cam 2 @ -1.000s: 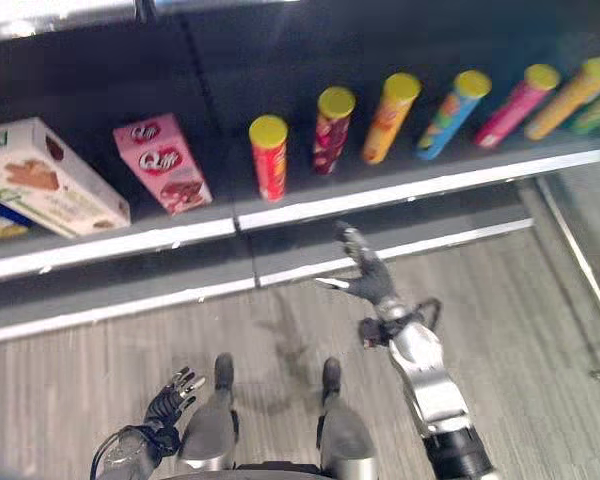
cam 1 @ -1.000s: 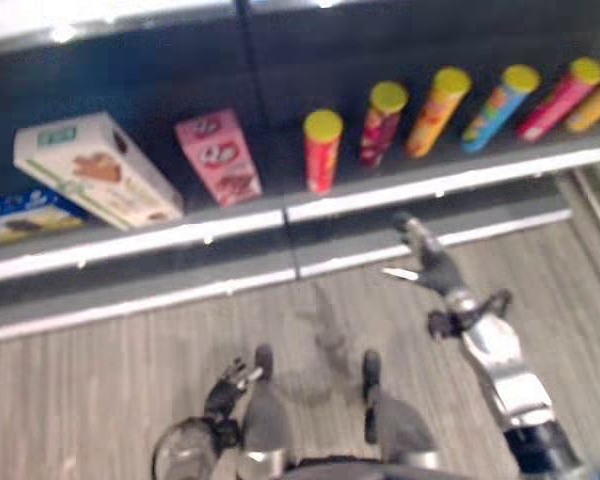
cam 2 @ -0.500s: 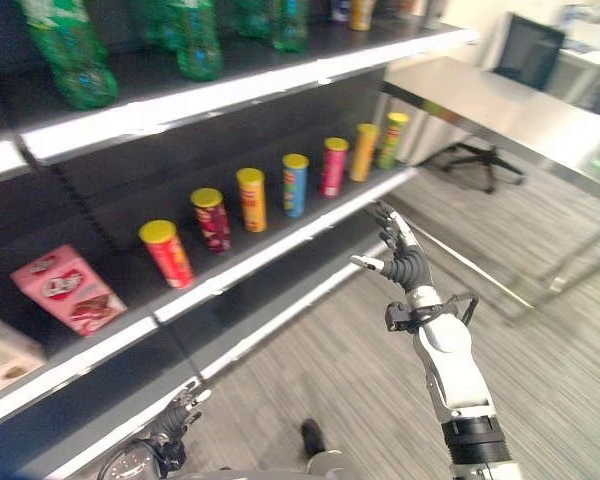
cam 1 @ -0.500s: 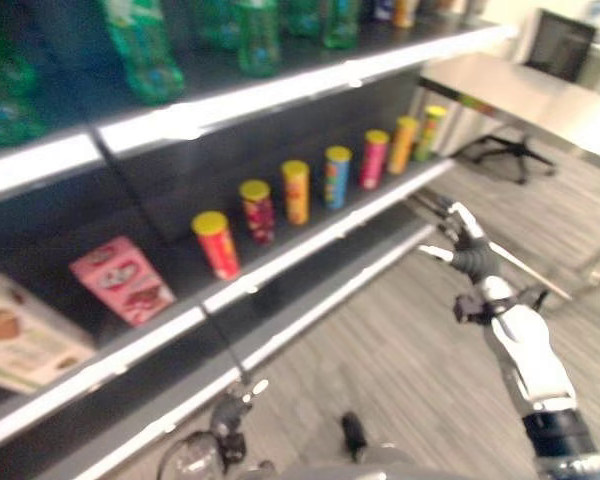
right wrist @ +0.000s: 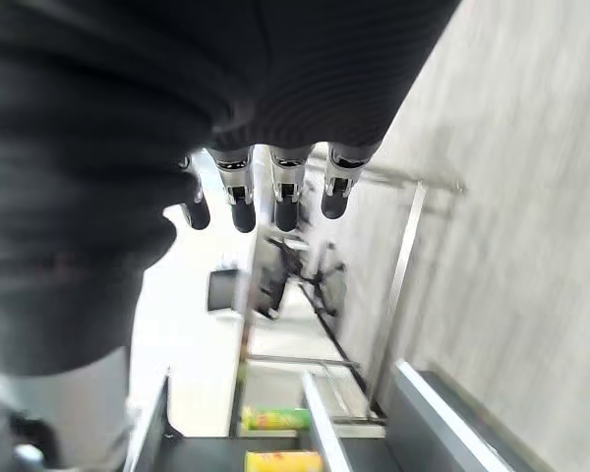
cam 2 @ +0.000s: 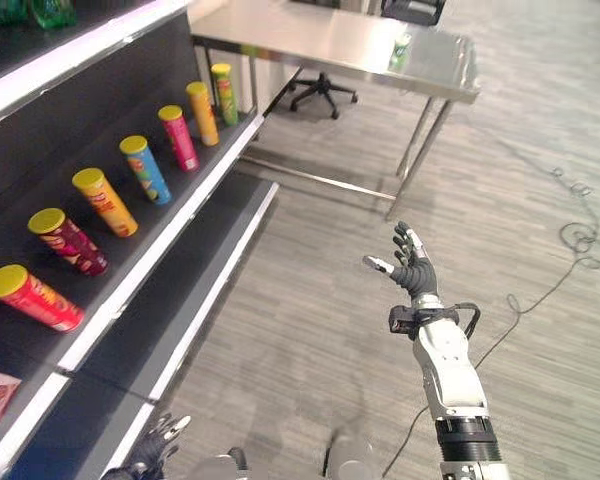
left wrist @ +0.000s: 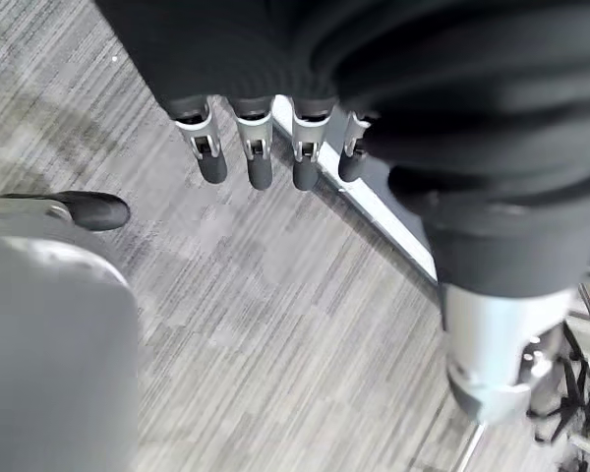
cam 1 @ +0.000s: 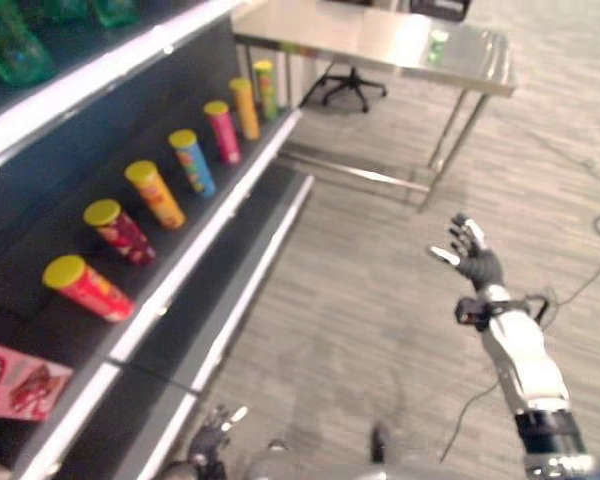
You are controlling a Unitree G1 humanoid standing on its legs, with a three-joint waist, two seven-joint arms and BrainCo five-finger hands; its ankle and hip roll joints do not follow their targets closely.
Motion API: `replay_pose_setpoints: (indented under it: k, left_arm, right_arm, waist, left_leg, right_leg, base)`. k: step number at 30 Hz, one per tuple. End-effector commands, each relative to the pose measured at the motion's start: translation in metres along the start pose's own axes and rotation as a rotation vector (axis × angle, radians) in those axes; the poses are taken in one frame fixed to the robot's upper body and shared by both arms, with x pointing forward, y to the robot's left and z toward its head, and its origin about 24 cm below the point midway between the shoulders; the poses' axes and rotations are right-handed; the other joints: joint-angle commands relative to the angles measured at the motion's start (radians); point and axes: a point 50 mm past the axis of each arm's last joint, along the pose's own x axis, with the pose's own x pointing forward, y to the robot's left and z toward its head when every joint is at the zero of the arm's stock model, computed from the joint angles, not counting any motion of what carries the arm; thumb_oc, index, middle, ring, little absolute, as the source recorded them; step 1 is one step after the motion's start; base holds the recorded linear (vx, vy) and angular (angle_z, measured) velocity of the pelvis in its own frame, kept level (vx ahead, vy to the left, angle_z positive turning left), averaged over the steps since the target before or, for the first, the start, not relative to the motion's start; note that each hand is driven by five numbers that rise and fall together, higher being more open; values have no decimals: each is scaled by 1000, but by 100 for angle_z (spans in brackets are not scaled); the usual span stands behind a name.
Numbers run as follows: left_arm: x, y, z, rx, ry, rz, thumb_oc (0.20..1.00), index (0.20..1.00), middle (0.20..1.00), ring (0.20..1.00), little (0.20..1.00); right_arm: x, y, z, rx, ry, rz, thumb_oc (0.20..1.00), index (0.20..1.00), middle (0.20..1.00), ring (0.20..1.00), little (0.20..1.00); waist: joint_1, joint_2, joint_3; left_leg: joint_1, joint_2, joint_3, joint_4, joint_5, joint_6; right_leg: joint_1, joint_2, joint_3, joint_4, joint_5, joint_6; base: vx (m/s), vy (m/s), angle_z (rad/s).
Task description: Put the goods on the table back onto the shelves and tidy them up.
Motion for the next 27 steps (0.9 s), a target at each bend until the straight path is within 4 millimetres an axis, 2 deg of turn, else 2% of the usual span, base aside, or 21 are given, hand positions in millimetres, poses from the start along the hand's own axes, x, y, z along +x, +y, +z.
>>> replay_pose_setpoints:
  k: [1,3,4,5,6,7,8,9,13,16,17,18,19,20,22,24,26,27]
  left_arm:
    - [-3,-5,-2,11,-33,-28,1000,1000,1000,1000,1000]
    - [-4,-5,-2,-9,-41,-15,1000,1000,1000,1000,1000]
    - [-3,-5,0,-18,-49,-13,1000,1000,1000,1000,1000]
    - [-1,-8,3,-22,-56,-13,1000,1000,1000,1000,1000]
    - [-1,-8,3,-22,-56,-13,1000,1000,1000,1000,1000]
    - [1,-12,6,-14,-62,-23,1000,1000,1000,1000,1000]
    - [1,-12,6,-14,-62,-23,1000,1000,1000,1000,1000]
    - [3,-16,8,9,-63,-47,1000,1000,1000,1000,1000]
    - [6,-21,9,27,-54,-62,1000,1000,1000,1000,1000]
    - [6,-23,10,40,-54,-73,1000,1000,1000,1000,1000]
    - [6,-26,10,35,-59,-77,1000,1000,1000,1000,1000]
    - [6,-26,10,35,-59,-78,1000,1000,1000,1000,1000]
    - [6,-26,9,34,-57,-77,1000,1000,1000,1000,1000]
    - [6,-25,8,23,-59,-71,1000,1000,1000,1000,1000]
    - [4,-23,2,26,-34,-62,1000,1000,1000,1000,1000]
    - [3,-21,-2,30,-17,-57,1000,1000,1000,1000,1000]
    - [0,-17,-4,41,-12,-50,1000,1000,1000,1000,1000]
    - [18,-74,49,-172,-237,-160,1000,1000,1000,1000,1000]
  right_arm:
    - [9,2,39,-24,-186,12,1000,1000,1000,1000,1000]
    - [10,6,35,-8,-170,25,1000,1000,1000,1000,1000]
    - [10,8,35,-12,-170,32,1000,1000,1000,1000,1000]
    - [7,6,33,-8,-165,19,1000,1000,1000,1000,1000]
    - [6,6,33,-8,-165,19,1000,1000,1000,1000,1000]
    - [5,4,35,-7,-176,5,1000,1000,1000,1000,1000]
    - [5,3,35,-8,-176,4,1000,1000,1000,1000,1000]
    - [4,2,35,-2,-181,1,1000,1000,1000,1000,1000]
    - [-2,-4,30,-3,-172,-14,1000,1000,1000,1000,1000]
    - [-2,-5,28,2,-168,-16,1000,1000,1000,1000,1000]
    - [0,-5,26,-1,-164,-12,1000,1000,1000,1000,1000]
    - [0,-5,26,-1,-165,-12,1000,1000,1000,1000,1000]
    - [3,-2,27,-16,-167,3,1000,1000,1000,1000,1000]
    - [14,10,35,-32,-188,52,1000,1000,1000,1000,1000]
    - [13,6,33,-45,-179,47,1000,1000,1000,1000,1000]
    - [14,8,31,-29,-170,51,1000,1000,1000,1000,1000]
    - [15,11,24,34,-152,57,1000,1000,1000,1000,1000]
    - [-178,11,-211,462,877,-265,1000,1000,1000,1000,1000]
  waist:
    - [67,-3,-14]
    - [108,-20,-14]
    - [125,-28,-12]
    - [117,-37,-3]
    - [117,-37,-3]
    - [101,-38,17]
    - [100,-36,20]
    - [81,-23,33]
    - [53,-11,29]
    - [50,-4,23]
    - [58,-1,24]
    - [58,-1,25]
    - [73,-4,29]
    - [111,-16,25]
    - [97,-4,-16]
    - [94,-2,-35]
    - [82,-2,-65]
    - [-6,23,-218]
  left_leg:
    - [-20,-28,-13,-136,105,-57]
    - [-39,-8,27,-136,109,-63]
    - [-44,-3,34,-136,108,-62]
    - [-49,2,27,-136,119,-63]
    - [-50,2,27,-136,119,-63]
    - [-44,6,16,-136,128,-61]
    - [-41,7,13,-136,127,-62]
    - [-35,14,-4,-136,130,-55]
    - [-27,33,-9,-136,142,-57]
    - [-18,36,-21,-136,146,-56]
    - [-5,24,-52,-111,158,-58]
    - [-5,24,-53,-109,157,-58]
    - [-19,7,-112,-59,156,-64]
    - [-34,-19,-208,-59,124,-54]
    - [-8,-9,-164,-108,131,-49]
    - [3,-13,-162,-128,134,-48]
    - [15,-33,-157,-136,108,-40]
    - [-12,-70,-179,-136,84,-32]
  right_leg:
    - [196,-22,-106,-229,133,-5]
    - [232,-21,-146,-265,139,-2]
    - [216,-7,-130,-276,118,-6]
    - [170,21,-95,-276,97,-16]
    - [170,21,-95,-276,97,-16]
    - [143,46,-70,-276,83,-22]
    - [148,47,-73,-276,82,-22]
    - [136,71,-62,-276,71,-23]
    - [131,95,-55,-276,69,-21]
    - [130,108,-48,-276,66,-19]
    - [130,111,-37,-276,74,-19]
    - [131,111,-37,-276,73,-19]
    - [128,110,-23,-276,76,-21]
    - [109,107,26,-276,83,-24]
    - [100,113,42,-276,90,-26]
    - [98,112,43,-276,86,-26]
    - [88,102,42,-276,88,-34]
    - [-32,134,89,-276,97,-39]
  base:
    - [-98,-86,-126]
    - [-99,-130,-163]
    - [-67,-174,-164]
    - [-19,-118,-127]
    - [28,-169,-109]
    - [29,-103,-12]
    - [39,-202,52]
    - [11,-153,51]
    - [7,-142,23]
    - [15,-120,13]
    - [3,-130,9]
    - [-20,-117,13]
    - [-79,-117,8]
    - [-81,-110,-19]
    - [23,20,-86]
    - [67,87,-34]
    - [38,101,2]
    - [10,32,-12]
